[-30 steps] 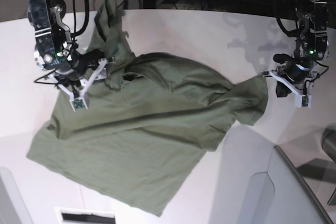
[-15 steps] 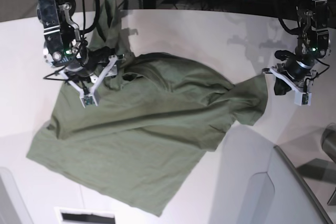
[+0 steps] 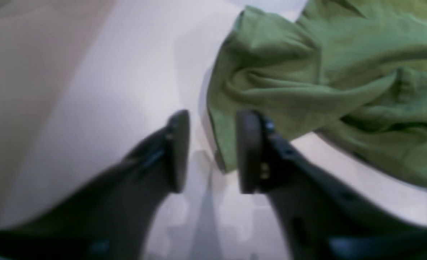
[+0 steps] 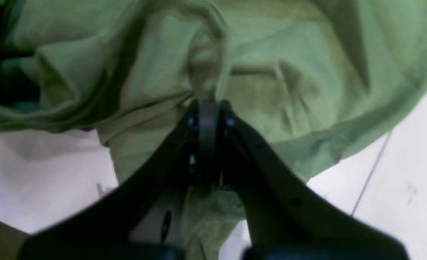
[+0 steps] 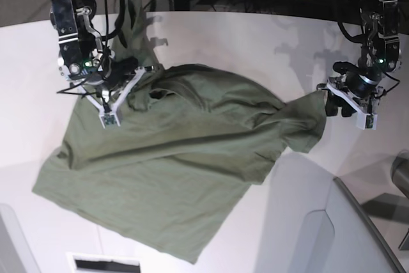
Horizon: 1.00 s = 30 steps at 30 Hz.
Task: Layout the t-shirt on the table in an organized manner, then fold the t-shirt properly
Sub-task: 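Release the shirt and reposition both grippers over the bunched fabric, then grasp the bunched fabric with the left gripper and drag it toward the right gripper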
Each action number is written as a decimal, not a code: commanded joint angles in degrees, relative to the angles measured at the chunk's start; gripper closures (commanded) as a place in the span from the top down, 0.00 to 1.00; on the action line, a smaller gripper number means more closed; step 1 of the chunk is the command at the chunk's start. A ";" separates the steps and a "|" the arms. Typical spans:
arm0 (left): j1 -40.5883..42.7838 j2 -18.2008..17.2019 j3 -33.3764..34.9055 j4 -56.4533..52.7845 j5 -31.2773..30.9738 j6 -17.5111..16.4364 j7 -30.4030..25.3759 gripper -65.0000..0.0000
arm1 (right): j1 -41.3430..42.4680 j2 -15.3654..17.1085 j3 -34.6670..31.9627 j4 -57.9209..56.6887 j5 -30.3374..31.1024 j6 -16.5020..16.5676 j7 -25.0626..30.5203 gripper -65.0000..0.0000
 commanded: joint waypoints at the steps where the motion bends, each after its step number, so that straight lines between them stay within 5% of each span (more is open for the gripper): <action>1: -0.68 -1.13 -0.02 1.17 -0.39 -0.12 -1.10 0.45 | 0.21 0.06 0.09 2.25 0.44 0.32 -0.06 0.04; 13: -1.64 -1.40 3.41 1.17 -0.39 -0.12 -1.27 0.47 | -5.77 0.14 0.09 28.45 0.44 0.23 -15.53 0.00; 18: -3.05 -1.22 3.76 1.08 -0.39 -0.12 -1.36 0.47 | -5.60 0.50 -5.36 28.98 0.44 0.14 -15.88 0.00; 24: -5.69 -1.40 14.57 3.98 2.16 -0.12 -1.45 0.49 | -3.66 0.67 -8.70 28.45 0.44 -6.19 -15.88 0.00; 30: -8.06 0.10 27.41 9.61 15.00 -0.47 -1.45 0.83 | -3.57 1.81 -8.52 27.66 0.44 -6.27 -15.88 0.00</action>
